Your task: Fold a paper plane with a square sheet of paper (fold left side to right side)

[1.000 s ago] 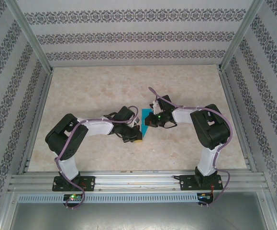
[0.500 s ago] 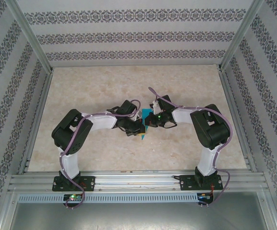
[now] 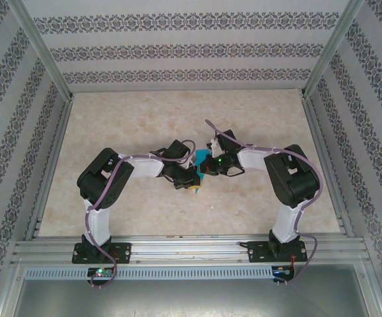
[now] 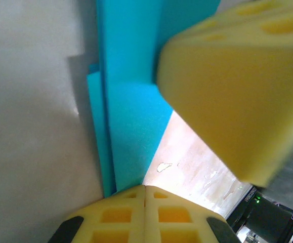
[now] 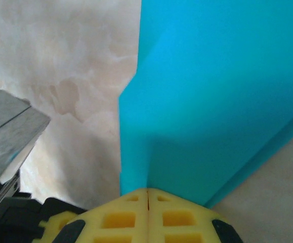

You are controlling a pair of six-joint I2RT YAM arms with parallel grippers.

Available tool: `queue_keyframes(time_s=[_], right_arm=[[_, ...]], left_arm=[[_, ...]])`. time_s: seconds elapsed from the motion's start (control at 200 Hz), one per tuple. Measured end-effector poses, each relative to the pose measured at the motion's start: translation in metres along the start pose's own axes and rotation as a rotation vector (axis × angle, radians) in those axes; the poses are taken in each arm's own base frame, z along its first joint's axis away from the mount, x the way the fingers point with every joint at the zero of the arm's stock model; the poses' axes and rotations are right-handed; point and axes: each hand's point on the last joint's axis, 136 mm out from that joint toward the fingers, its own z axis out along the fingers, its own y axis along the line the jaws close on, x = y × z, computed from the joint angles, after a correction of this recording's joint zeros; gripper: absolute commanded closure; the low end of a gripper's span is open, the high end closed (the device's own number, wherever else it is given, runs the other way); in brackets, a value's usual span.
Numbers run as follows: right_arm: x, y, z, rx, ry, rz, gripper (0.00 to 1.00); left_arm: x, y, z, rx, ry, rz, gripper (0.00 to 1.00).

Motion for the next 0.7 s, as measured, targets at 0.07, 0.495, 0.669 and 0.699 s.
queue_keyframes(time_s=[0.07, 0.495, 0.669, 0.699], right_arm=[[-0.003, 0.009, -0.009, -0.012, -0.021, -0.014, 1.00], [0.018, 0.004, -0.023, -0.033, -0.063, 0.035, 1.00], [0.015, 0.006, -0.013, -0.043, -0.069, 0.034, 1.00], [0.014, 0.006, -0.010, -0.043, -0.068, 0.038, 1.00]], left_arm=[[0.000, 0.000, 0.000, 0.000, 0.000, 0.000, 1.00], [0.007, 0.004, -0.002, 0.018, -0.011, 0.014, 1.00], [0.007, 0.004, -0.002, 0.018, -0.011, 0.013, 1.00], [0.007, 0.004, -0.002, 0.018, -0.011, 0.013, 1.00]])
